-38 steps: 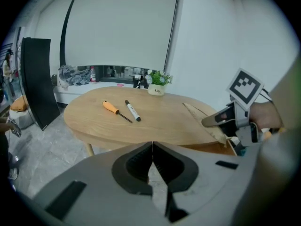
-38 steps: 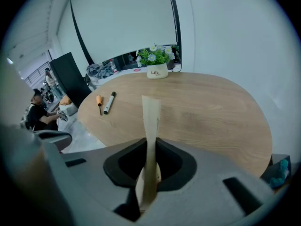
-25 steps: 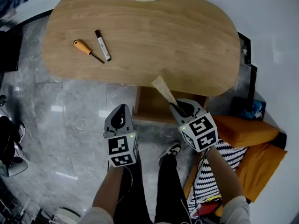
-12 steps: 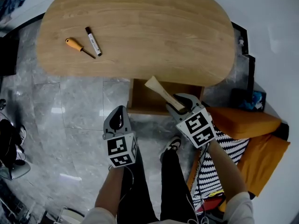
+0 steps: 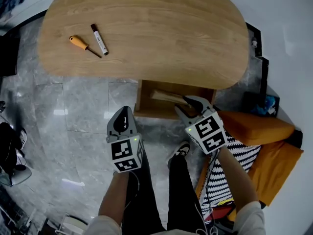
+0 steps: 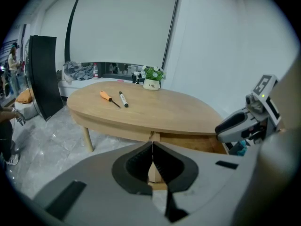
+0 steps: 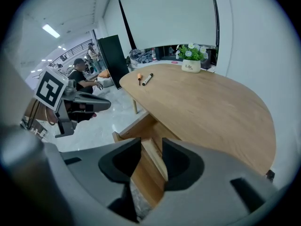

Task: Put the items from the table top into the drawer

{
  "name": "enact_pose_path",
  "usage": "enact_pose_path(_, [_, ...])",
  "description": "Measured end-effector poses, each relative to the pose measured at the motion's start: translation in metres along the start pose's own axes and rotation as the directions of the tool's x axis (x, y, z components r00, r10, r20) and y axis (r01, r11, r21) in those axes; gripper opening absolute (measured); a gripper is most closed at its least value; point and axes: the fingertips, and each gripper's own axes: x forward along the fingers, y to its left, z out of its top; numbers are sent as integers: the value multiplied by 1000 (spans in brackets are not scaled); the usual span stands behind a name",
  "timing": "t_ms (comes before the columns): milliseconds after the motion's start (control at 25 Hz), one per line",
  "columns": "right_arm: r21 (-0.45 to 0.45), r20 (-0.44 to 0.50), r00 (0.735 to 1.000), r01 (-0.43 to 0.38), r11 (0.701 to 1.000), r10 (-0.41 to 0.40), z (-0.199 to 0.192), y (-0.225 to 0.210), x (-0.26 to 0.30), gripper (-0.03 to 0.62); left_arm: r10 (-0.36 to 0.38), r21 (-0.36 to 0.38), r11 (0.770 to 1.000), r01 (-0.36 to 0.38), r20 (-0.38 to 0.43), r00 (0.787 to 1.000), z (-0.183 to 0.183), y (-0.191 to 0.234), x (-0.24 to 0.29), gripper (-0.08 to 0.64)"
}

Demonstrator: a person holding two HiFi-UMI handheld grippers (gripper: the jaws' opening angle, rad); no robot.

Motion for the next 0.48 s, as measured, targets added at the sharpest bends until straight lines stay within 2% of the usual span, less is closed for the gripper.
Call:
enact_pose_path(280, [2,21,1000,-19,1000,19,31,12,12,133,25,-28,999,-25,-8,1000,1,22,-6,11])
enact_pose_path(480, [-25,41,999,-27,999,28,76,23,31,133,39,-34,999,-40,-5,999,11,51,-12,11])
